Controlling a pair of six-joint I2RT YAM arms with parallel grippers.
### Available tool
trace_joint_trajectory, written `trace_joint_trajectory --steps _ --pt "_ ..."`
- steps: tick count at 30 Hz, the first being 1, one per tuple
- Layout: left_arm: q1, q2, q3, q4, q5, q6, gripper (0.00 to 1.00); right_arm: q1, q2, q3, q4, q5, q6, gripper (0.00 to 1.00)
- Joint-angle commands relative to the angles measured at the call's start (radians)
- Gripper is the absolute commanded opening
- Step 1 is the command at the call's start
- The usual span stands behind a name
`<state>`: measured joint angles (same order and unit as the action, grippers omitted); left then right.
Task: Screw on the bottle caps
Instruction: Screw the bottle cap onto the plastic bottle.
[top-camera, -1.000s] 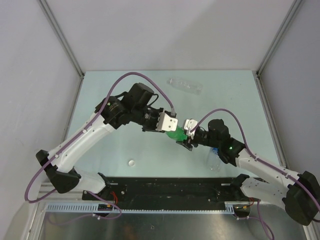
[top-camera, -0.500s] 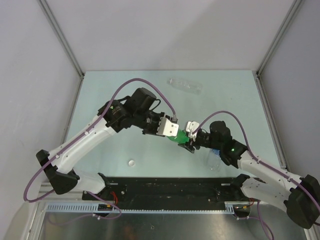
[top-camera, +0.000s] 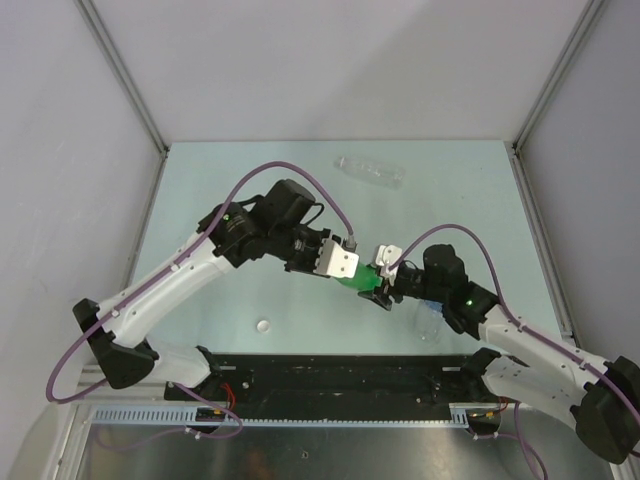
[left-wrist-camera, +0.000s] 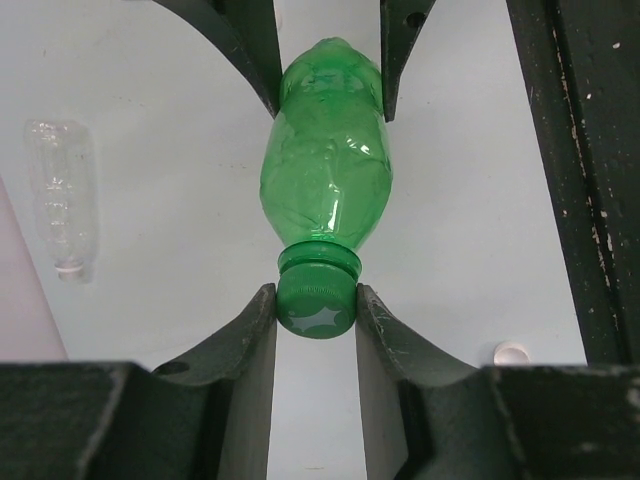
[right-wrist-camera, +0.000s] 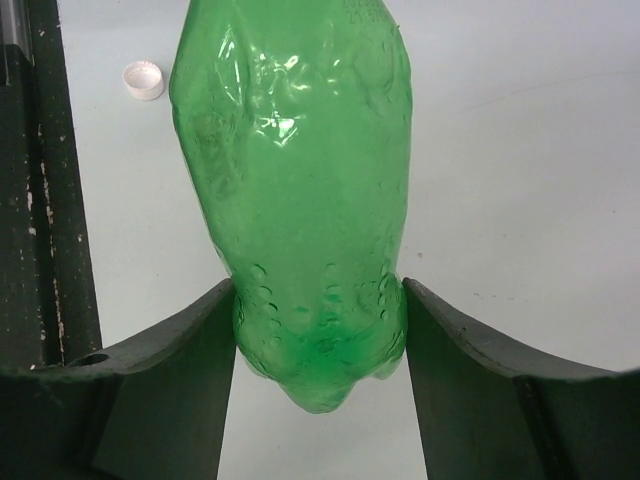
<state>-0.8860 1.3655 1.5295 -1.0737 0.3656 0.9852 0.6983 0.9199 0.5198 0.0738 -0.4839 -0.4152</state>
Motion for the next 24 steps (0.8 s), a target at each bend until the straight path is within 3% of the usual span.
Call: trace_joint_trajectory --steps 1,10,24 --pt "-0.013 0.02 0.012 -0.026 0.063 -0.02 0.21 0.002 -0.09 0.023 0.279 -0.088 0.032 0.0" --pt "0.025 -0.006 0.03 -0.024 0.129 -0.036 0.14 -0.027 -0.171 -0.021 0.332 -0.142 0.086 0.0" --pt "0.076 -0.024 0.073 -0.023 0.226 -0.072 0.11 -0.028 -0.169 -0.035 0.32 -0.129 0.086 0.0"
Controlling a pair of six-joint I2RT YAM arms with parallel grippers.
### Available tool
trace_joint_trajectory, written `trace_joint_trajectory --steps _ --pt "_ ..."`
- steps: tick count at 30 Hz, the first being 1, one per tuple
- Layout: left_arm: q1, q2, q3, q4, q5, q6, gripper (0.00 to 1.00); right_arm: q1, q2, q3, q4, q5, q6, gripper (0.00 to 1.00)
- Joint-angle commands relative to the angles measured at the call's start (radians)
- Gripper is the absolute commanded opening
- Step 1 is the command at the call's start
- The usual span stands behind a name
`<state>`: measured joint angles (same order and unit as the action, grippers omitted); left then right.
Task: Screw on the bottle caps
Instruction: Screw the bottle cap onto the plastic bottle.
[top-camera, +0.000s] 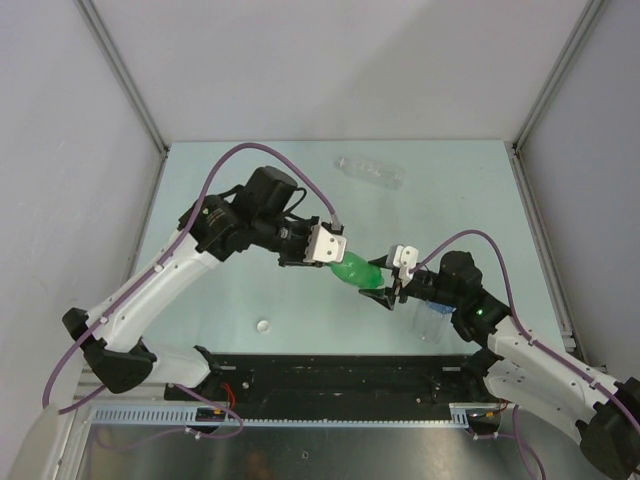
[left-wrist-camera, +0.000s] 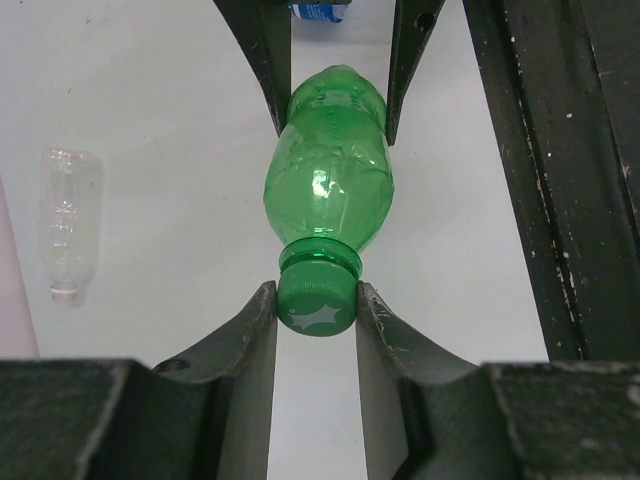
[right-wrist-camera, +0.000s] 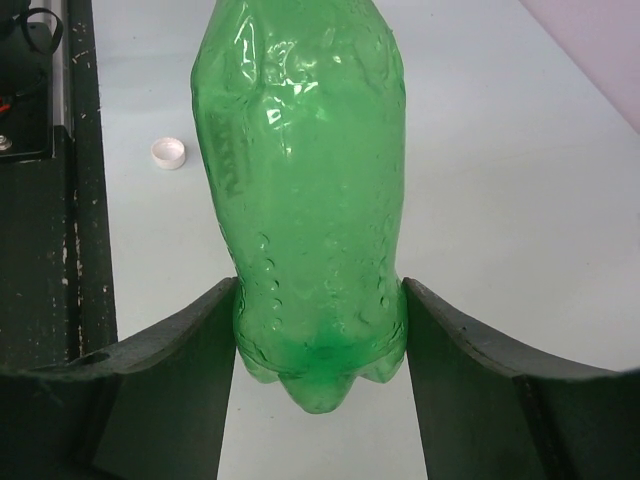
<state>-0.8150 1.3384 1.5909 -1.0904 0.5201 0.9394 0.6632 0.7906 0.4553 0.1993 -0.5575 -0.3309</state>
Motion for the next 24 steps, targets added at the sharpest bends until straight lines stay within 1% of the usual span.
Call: trace_joint_trajectory --steps 1,5,8,11,14,16,18,24 --pt "0.005 0.003 0.009 -0.007 0.068 -0.021 0.11 0.007 -0.043 0.028 0.197 -0.056 0.002 0.0" --pt "0.005 0.005 0.0 -0.006 0.068 -0.015 0.12 0.008 -0.054 0.013 0.225 -0.059 0.007 0.0" --pt "0.005 0.006 -0.005 -0.007 0.059 -0.01 0.14 0.009 -0.058 0.006 0.238 -0.056 0.011 0.0" --pt "0.005 0.006 -0.013 -0.006 0.054 -0.011 0.2 0.008 -0.058 0.005 0.254 -0.059 0.017 0.0" --pt "0.005 0.002 -0.016 -0.006 0.066 -0.013 0.31 0.008 -0.057 0.005 0.262 -0.062 0.022 0.0" --pt "0.004 0.002 -0.013 -0.006 0.069 -0.013 0.35 0.009 -0.057 0.005 0.263 -0.062 0.023 0.0" --pt "0.004 0.003 -0.009 -0.006 0.07 -0.013 0.37 0.009 -0.054 0.005 0.262 -0.063 0.025 0.0" --pt "0.004 0.011 -0.002 -0.004 0.07 -0.015 0.4 0.007 -0.041 0.005 0.248 -0.058 0.02 0.0"
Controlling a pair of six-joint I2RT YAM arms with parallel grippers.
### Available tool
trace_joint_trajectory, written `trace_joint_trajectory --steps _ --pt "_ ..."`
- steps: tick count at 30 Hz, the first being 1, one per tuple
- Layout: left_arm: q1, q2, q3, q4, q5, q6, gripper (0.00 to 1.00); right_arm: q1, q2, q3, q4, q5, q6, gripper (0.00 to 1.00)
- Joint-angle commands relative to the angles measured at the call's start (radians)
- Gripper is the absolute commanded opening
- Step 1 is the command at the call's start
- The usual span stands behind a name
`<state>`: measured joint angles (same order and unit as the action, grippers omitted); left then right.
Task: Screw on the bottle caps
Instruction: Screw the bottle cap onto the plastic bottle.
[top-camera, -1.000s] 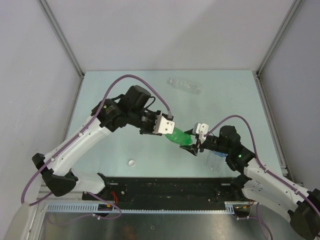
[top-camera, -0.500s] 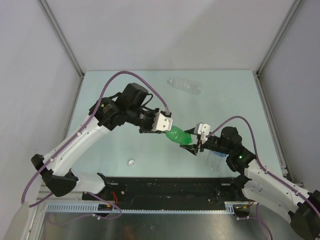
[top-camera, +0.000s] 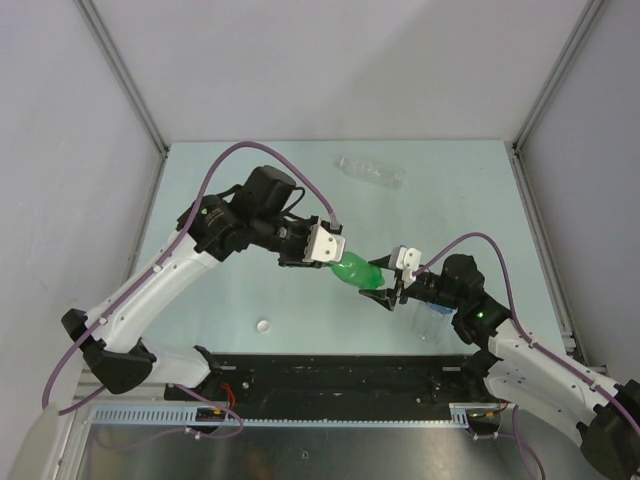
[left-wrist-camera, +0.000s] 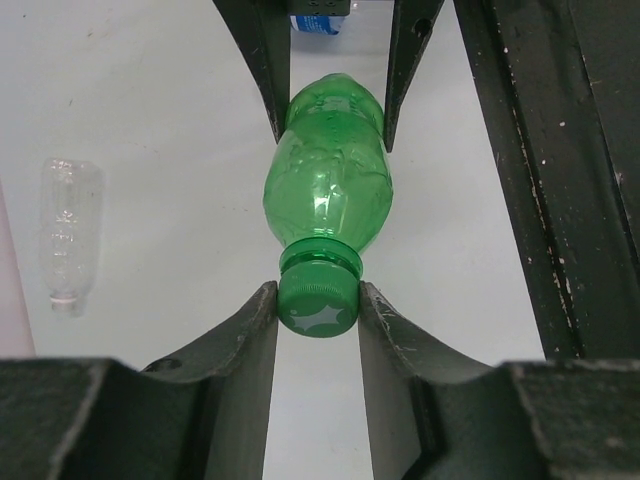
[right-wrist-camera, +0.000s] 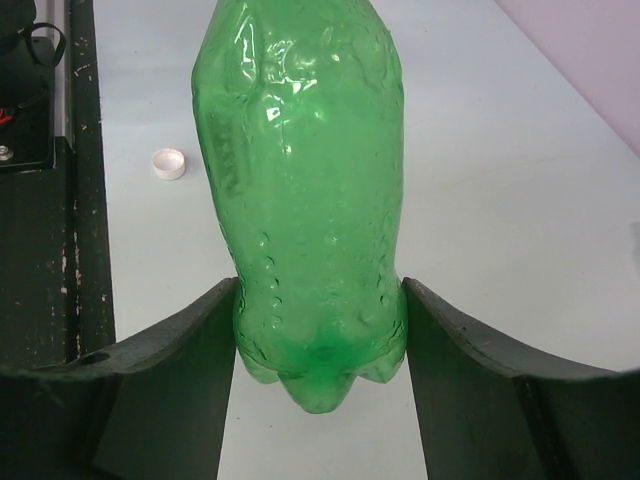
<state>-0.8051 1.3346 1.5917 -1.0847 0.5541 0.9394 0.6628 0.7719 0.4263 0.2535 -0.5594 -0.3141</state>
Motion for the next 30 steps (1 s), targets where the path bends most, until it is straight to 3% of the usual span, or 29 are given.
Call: trace_joint_trajectory --steps 1,12,20,24,30 --pt "-0.006 0.016 0.0 -0.01 0.033 -0.015 0.4 0.007 -0.021 0.034 0.193 -0.057 0.002 0.0" --pt "-0.009 0.033 0.022 -0.01 0.038 -0.019 0.54 0.005 -0.005 0.034 0.195 -0.064 0.0 0.0" --pt "-0.01 0.02 0.034 -0.01 0.059 -0.015 0.76 -0.002 0.015 0.034 0.204 -0.06 0.008 0.0" --pt "-0.009 0.01 0.033 -0.009 0.061 -0.016 0.95 -0.008 0.019 0.034 0.209 -0.06 0.018 0.0" --pt "0.002 -0.001 0.061 0.006 0.047 -0.051 0.99 -0.018 0.003 0.034 0.217 -0.055 0.032 0.0"
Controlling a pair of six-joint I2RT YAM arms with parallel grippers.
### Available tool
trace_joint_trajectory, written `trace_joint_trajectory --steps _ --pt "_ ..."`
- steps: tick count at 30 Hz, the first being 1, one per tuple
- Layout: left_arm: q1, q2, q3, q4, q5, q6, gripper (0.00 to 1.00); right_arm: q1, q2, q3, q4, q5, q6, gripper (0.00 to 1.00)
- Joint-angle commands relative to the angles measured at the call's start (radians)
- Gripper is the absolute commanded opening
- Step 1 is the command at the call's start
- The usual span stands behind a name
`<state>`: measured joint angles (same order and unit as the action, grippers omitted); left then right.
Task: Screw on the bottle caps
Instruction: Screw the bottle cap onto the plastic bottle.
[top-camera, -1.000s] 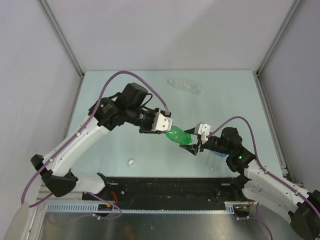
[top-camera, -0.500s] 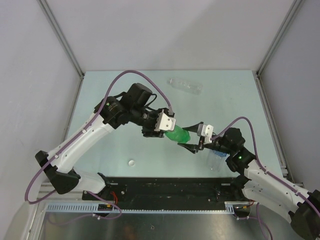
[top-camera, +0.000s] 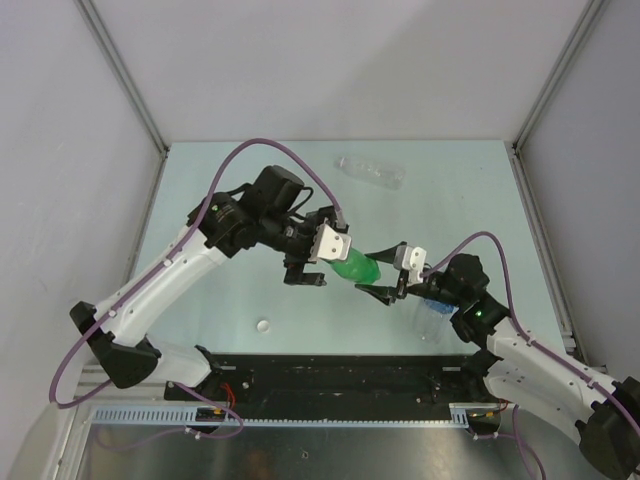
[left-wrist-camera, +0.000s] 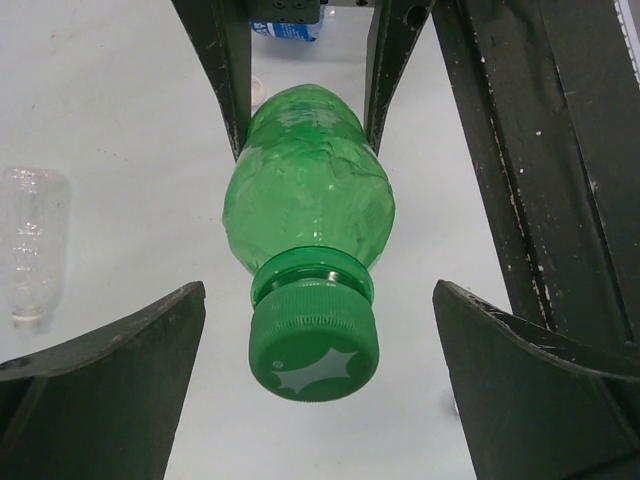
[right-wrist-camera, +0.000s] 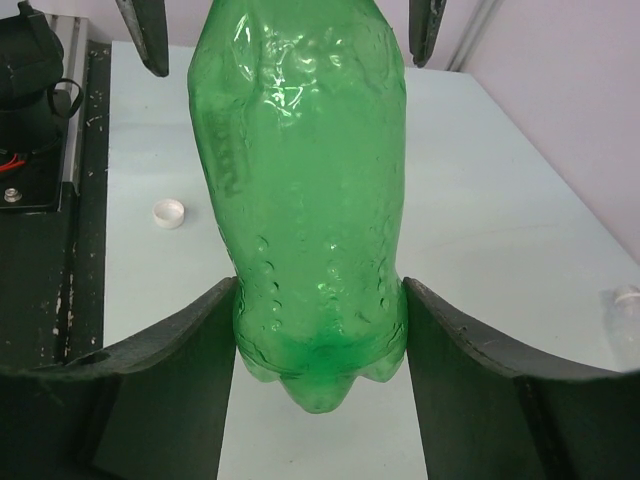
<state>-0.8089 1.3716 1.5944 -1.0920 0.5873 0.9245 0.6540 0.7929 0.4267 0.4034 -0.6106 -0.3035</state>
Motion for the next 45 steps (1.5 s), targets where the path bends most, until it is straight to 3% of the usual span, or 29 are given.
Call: trace_joint_trajectory --steps 1,7,16,21,28,32,41,45 --pt "0.008 -0.044 0.06 0.024 0.008 -0.053 0.99 -0.012 -0.024 0.034 0.07 -0.005 0.024 0.0" --pt "0.031 -0.078 0.038 0.13 -0.028 -0.168 0.99 -0.027 -0.078 0.034 0.08 -0.023 0.048 0.0" --pt "0.086 -0.174 -0.124 0.28 0.08 -0.239 0.99 -0.028 -0.148 0.034 0.13 -0.03 0.112 0.0" --pt "0.097 -0.238 -0.212 0.52 0.085 -0.394 0.99 -0.028 -0.162 0.034 0.235 0.049 0.232 0.0" --pt "0.096 -0.32 -0.43 1.101 0.124 -0.8 1.0 -0.029 -0.169 0.034 0.334 0.248 0.399 0.0" --pt "0.088 -0.332 -0.536 1.372 0.055 -0.951 1.0 -0.04 -0.164 0.049 0.336 0.327 0.456 0.0" --pt "0.007 -0.228 -0.516 1.586 -0.147 -1.076 0.99 -0.051 -0.138 0.055 0.357 0.338 0.515 0.0" --pt "-0.051 -0.232 -0.589 1.696 -0.234 -1.062 1.0 -0.058 -0.123 0.055 0.398 0.306 0.544 0.0"
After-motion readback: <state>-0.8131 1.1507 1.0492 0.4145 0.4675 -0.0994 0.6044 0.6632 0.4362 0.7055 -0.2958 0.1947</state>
